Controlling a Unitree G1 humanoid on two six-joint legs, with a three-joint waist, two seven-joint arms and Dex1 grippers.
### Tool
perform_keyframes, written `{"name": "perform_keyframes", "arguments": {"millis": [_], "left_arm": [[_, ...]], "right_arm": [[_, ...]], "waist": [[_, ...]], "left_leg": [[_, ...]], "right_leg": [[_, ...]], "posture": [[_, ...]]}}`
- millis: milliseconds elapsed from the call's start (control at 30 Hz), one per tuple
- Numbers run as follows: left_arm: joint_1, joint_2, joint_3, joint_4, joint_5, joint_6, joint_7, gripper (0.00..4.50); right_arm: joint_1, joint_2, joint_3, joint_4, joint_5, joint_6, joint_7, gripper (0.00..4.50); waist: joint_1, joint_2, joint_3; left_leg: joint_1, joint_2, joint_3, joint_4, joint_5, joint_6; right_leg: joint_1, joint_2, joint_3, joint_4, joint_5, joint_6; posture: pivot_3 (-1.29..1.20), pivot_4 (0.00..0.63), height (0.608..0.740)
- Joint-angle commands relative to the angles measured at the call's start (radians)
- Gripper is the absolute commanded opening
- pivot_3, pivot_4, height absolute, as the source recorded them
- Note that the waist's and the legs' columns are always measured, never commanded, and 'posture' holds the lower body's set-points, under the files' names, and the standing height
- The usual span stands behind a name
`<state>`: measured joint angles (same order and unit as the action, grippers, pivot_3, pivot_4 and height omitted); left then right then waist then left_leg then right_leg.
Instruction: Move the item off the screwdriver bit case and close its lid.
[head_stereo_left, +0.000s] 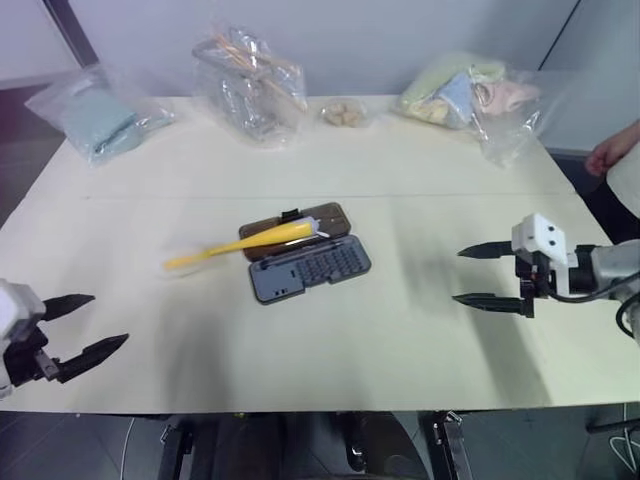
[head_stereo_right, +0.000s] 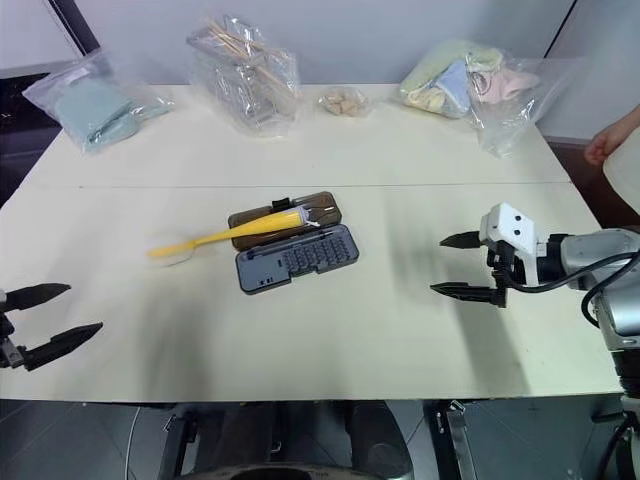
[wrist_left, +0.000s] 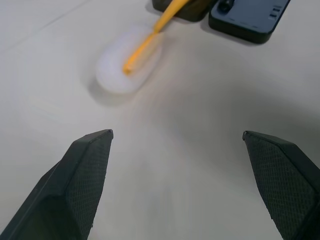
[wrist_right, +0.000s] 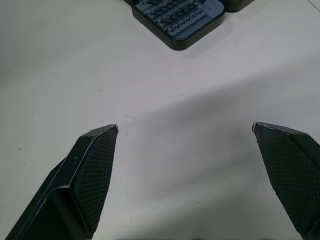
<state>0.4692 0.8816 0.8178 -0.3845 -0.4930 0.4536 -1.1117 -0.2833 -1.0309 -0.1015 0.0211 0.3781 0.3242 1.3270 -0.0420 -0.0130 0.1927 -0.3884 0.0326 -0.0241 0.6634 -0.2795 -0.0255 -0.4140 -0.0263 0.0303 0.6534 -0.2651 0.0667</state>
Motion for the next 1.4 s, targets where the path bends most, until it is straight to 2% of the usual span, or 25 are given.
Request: {"name": "perform_keyframes", "arguments": {"millis": [33, 267, 400, 533, 633, 800, 967, 1167, 1400], "left_arm": [[-0.001, 0.01, 0.001, -0.01, -0.003, -0.004, -0.002, 4.36], [-0.026, 0.002, -0.011, -0.002, 0.004, -0.006, 0.027, 4.36], [-0.105, 0.009, -0.051, 0.0, -0.019, 0.012, 0.065, 4.36], [-0.291, 0.044, -0.192, 0.011, -0.037, 0.023, 0.091, 4.36], [-0.51, 0.059, -0.381, 0.066, -0.035, 0.036, 0.073, 4.36], [-0.888, 0.015, -0.694, 0.365, 0.111, -0.08, -0.026, 4.36], [-1.217, -0.062, -0.899, 0.859, 0.294, -0.314, -0.172, 4.36], [-1.462, -0.154, -1.006, 1.297, 0.443, -0.547, -0.254, 4.36], [-1.54, -0.217, -1.03, 1.481, 0.513, -0.672, -0.321, 4.36]], "right_arm": [[-0.011, -0.008, -0.03, -0.032, 0.015, -0.006, -0.001, 4.49], [-0.015, -0.001, -0.023, -0.037, 0.011, -0.009, -0.013, 4.49], [-0.022, 0.005, -0.014, -0.061, 0.037, 0.04, -0.012, 4.49], [-0.057, 0.016, 0.009, -0.109, 0.049, 0.07, -0.017, 4.49], [-0.084, 0.04, 0.017, -0.196, 0.091, 0.149, -0.045, 4.49], [-0.084, 0.064, 0.018, -0.354, 0.143, 0.242, -0.113, 4.49], [-0.011, 0.064, -0.042, -0.504, 0.192, 0.312, -0.197, 4.49], [0.135, 0.055, -0.166, -0.63, 0.234, 0.373, -0.279, 4.49], [0.212, 0.051, -0.268, -0.718, 0.308, 0.436, -0.336, 4.49]], "waist": [[0.0, 0.0, 0.0], [0.001, 0.0, 0.0], [0.002, 0.0, 0.0], [0.008, 0.0, 0.0], [0.016, 0.0, 0.0], [0.03, 0.0, 0.0], [0.031, -0.001, 0.0], [0.03, -0.001, 0.0], [0.027, -0.001, 0.0]], "left_leg": [[0.0, 0.0, 0.0, 0.0, 0.0, 0.0], [0.0, 0.0, 0.0, 0.0, 0.0, 0.0], [0.0, 0.0, 0.0, 0.0, 0.0, 0.0], [0.0, 0.0, 0.0, 0.0, 0.0, 0.0], [0.0, 0.0, 0.0, 0.001, 0.0, 0.0], [-0.001, -0.001, 0.0, 0.0, 0.0, 0.0], [-0.002, -0.002, -0.001, 0.001, 0.0, 0.0], [-0.004, -0.002, -0.001, 0.001, 0.0, 0.0], [-0.004, -0.002, -0.001, 0.001, 0.0, 0.0]], "right_leg": [[0.0, 0.0, 0.0, 0.0, 0.0, 0.0], [0.0, 0.0, 0.0, 0.0, 0.0, 0.0], [0.0, 0.0, 0.0, 0.0, 0.0, 0.0], [0.0, 0.0, 0.0, 0.0, 0.0, 0.0], [0.0, 0.0, 0.0, 0.0, 0.001, 0.002], [-0.001, 0.002, 0.0, 0.001, 0.003, 0.005], [-0.001, 0.002, -0.001, 0.002, 0.003, 0.006], [-0.003, 0.002, -0.001, 0.001, 0.003, 0.006], [-0.003, 0.002, -0.001, 0.002, 0.003, 0.007]], "posture": [[0.0, 0.15, 0.737], [0.0, 0.15, 0.737], [0.0, 0.15, 0.737], [0.0, 0.15, 0.737], [0.0, 0.15, 0.737], [0.0, 0.15, 0.737], [0.0, 0.15, 0.737], [0.0, 0.15, 0.737], [0.0, 0.15, 0.737]]}}
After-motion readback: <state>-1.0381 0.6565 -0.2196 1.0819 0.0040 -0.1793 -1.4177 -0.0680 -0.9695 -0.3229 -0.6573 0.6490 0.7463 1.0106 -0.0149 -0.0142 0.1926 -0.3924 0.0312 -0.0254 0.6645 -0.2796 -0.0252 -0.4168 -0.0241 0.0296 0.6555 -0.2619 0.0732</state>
